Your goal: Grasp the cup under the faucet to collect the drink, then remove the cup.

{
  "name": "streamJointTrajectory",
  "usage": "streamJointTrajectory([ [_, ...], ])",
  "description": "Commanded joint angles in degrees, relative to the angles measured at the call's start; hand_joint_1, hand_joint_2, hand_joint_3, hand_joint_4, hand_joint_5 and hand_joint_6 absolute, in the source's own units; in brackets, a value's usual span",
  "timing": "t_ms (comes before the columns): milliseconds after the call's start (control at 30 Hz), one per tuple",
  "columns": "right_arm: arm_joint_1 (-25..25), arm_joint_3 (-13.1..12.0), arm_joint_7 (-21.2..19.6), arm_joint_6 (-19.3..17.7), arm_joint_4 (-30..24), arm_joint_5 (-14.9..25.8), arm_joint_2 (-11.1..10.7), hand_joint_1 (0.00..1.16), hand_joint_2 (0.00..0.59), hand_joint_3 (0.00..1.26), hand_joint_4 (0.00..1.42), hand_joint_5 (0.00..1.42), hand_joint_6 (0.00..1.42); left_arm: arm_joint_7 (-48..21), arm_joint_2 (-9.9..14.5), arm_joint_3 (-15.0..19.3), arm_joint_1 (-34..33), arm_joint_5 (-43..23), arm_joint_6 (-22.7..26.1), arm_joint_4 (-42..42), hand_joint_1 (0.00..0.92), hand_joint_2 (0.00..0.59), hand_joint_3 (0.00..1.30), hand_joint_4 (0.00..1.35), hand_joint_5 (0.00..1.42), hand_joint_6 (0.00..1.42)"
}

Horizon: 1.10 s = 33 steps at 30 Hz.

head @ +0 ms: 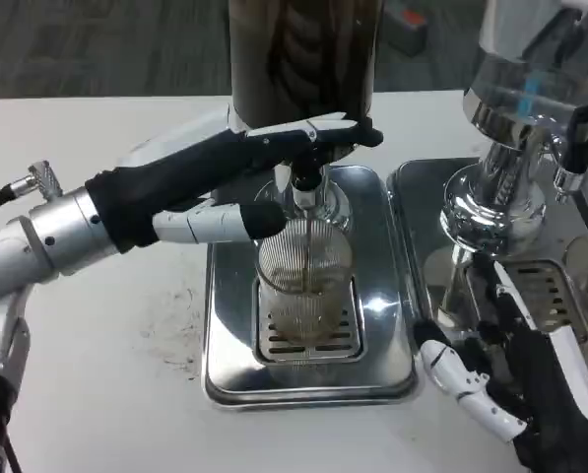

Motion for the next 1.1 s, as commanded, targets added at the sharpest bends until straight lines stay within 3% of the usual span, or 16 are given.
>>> streamJointTrajectory([
  [33,-2.70,-1.33,3.26,1.47,-1.26,2.39,-1.28,0.54,0.229,0.00,0.00,0.00,0.10,-0.59,0.86,-1.46,2.11,2.07,0.05,-0.01,0.000,0.059,0.17,0.05,0.07,0.11],
  [600,-12.13,-2.02,13.04,6.78,0.59,5.40,-5.85,0.62,0.231,0.00,0.00,0.00,0.00,0.85,1.53,-2.01,2.94,2.38,-0.44,-1.16,0.000,0.058,0.16,0.04,0.07,0.12],
  [1100,-17.72,-2.16,15.50,7.39,5.00,7.15,-6.79,0.64,0.227,0.00,0.00,0.00,0.00,1.45,1.89,-2.16,3.04,2.31,-1.11,-0.98,0.000,0.064,0.16,0.04,0.07,0.12],
])
